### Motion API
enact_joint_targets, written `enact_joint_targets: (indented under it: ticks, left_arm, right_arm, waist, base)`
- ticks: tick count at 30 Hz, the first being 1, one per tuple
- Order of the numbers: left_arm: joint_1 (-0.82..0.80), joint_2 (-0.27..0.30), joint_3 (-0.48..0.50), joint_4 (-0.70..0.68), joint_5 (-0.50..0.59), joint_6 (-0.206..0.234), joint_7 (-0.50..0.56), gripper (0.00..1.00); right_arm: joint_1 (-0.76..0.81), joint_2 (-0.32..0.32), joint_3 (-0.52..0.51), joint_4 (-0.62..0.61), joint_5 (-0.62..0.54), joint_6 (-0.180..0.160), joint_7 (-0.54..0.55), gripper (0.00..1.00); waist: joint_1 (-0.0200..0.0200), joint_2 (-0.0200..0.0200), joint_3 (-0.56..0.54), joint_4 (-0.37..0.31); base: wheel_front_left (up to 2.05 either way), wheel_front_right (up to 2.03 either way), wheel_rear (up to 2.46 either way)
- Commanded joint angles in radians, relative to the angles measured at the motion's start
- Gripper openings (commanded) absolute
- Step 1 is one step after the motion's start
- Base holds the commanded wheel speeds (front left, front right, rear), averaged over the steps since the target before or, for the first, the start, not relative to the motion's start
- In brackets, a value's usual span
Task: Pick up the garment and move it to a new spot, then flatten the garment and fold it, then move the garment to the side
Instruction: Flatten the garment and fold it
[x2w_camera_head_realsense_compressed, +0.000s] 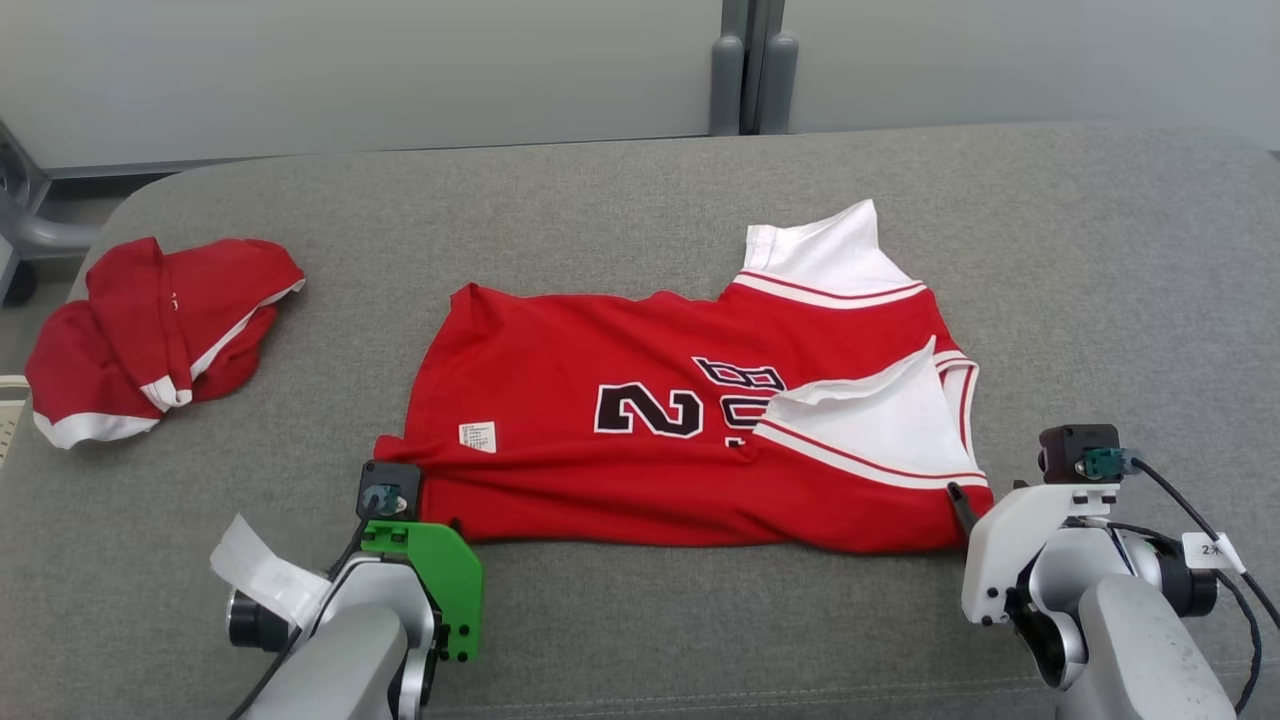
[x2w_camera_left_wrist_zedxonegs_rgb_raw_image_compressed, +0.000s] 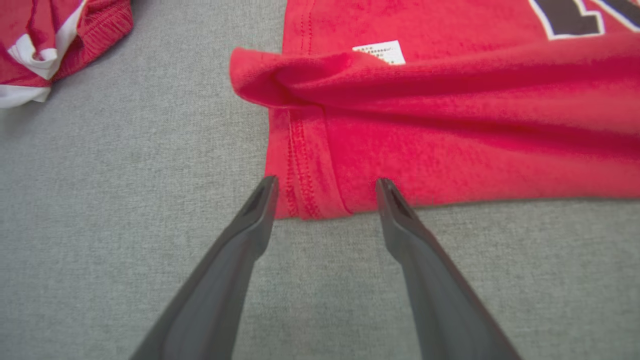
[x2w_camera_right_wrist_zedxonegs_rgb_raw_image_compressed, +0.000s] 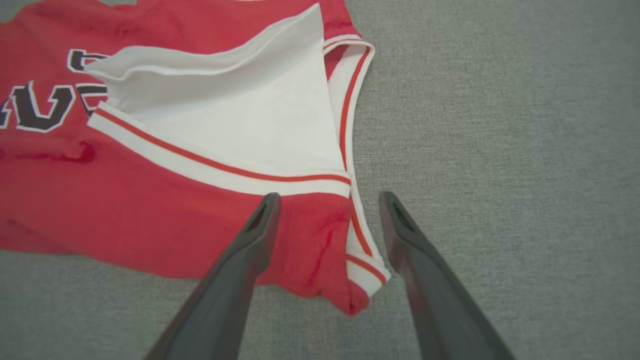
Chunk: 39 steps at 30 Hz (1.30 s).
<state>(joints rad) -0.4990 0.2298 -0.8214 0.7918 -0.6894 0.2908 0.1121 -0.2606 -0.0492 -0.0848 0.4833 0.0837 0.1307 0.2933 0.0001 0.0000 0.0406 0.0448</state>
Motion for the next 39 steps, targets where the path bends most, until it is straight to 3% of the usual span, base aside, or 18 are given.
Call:
enact_joint_targets:
  ticks: [1,19,22,27,34,39]
  left_arm:
    - [-0.027,0.001,-0.003,0.014,0.009,0.008,0.006,1.0]
    - [-0.071,-0.009,-0.054,0.085,0.043,0.006,0.019,1.0]
    - [-0.062,-0.002,-0.056,0.092,0.039,0.007,0.024,1.0]
    - [-0.044,-0.014,-0.056,0.091,0.022,-0.002,0.029,1.0]
    - [-0.051,-0.014,-0.072,0.1,0.026,-0.009,0.045,1.0]
    - [-0.07,-0.011,-0.092,0.103,0.037,-0.016,0.072,1.0]
  right_arm:
    - [-0.018,-0.003,0.004,0.0,-0.014,0.0,0.007,1.0]
    - [0.014,-0.003,0.006,-0.057,-0.046,0.0,0.067,1.0]
    - [0.026,-0.003,0.004,-0.07,-0.052,0.0,0.084,0.94]
    - [0.05,-0.003,-0.005,-0.087,-0.041,0.0,0.12,1.0]
    - [0.061,-0.003,-0.004,-0.089,-0.023,0.0,0.166,1.0]
    - [0.061,-0.003,-0.001,-0.082,-0.022,0.0,0.184,0.91]
  waist:
    - [-0.0001,0.0,0.009,-0.004]
    - [-0.0001,0.0,0.02,0.007]
    - [-0.0001,0.0,0.017,0.008]
    - [-0.0001,0.0,0.01,0.011]
    - [-0.0001,0.0,0.002,0.005]
    - [-0.0001,0.0,-0.002,0.008]
  base:
    - [0.0,0.0,0.0]
    - [0.0,0.0,0.0]
    - [0.0,0.0,0.0]
    - [0.0,0.0,0.0]
    - [0.0,0.0,0.0]
    - [0.0,0.0,0.0]
